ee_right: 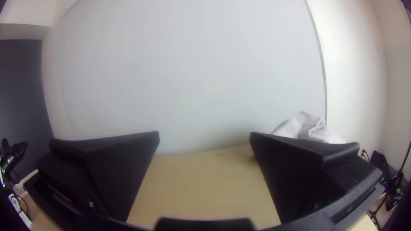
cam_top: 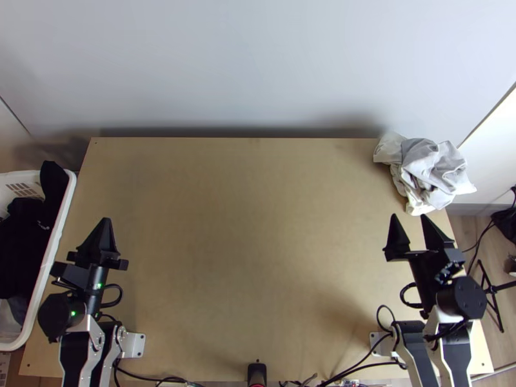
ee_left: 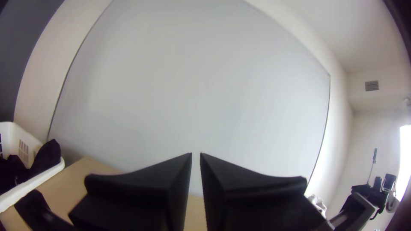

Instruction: Fold the t-shirt

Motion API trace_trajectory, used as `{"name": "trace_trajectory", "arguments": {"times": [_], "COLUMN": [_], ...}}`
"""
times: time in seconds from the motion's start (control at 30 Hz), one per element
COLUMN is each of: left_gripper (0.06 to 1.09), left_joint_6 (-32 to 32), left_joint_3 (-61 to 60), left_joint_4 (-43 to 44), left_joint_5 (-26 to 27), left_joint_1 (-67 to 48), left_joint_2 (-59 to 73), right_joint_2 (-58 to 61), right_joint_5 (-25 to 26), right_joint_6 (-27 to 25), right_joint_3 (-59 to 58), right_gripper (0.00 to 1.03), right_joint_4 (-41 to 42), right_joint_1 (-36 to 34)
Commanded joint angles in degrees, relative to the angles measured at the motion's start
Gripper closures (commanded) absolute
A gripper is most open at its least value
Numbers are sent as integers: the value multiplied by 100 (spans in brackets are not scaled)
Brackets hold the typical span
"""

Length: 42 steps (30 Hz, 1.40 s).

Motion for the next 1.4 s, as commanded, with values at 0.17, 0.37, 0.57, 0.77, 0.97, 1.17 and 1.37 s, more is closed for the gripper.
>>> {"name": "trace_trajectory", "arguments": {"times": [0.17, 0.37, 0.57, 0.77, 0.97, 1.17, 1.37], "left_gripper": [56, 33, 13, 10, 10, 10, 10], "left_joint_6": [318, 388, 432, 450, 458, 458, 458], "left_joint_3": [-364, -364, -364, -373, -373, -373, -373], "left_joint_4": [-817, -1801, -2680, -2733, -2750, -2759, -2759], "left_joint_5": [-121, -235, -314, -437, -613, -613, -613], "left_joint_1": [-64, -46, -248, -266, -222, -222, -222], "left_joint_2": [-495, -495, -478, -478, -478, -478, -478], "right_joint_2": [-871, -1284, -1223, -669, -994, -1275, -1267], "right_joint_5": [-113, -184, -122, -87, -87, -60, -60], "right_joint_6": [-480, -822, -787, -787, -787, -796, -796], "right_joint_3": [-1051, -1218, -1279, -1279, -1279, -1288, -1288], "right_gripper": [5, 5, 5, 5, 5, 5, 5], "right_joint_4": [531, -708, -1236, -1236, -1236, -1262, -1253], "right_joint_1": [28, -16, 28, 230, 222, 257, 257]}}
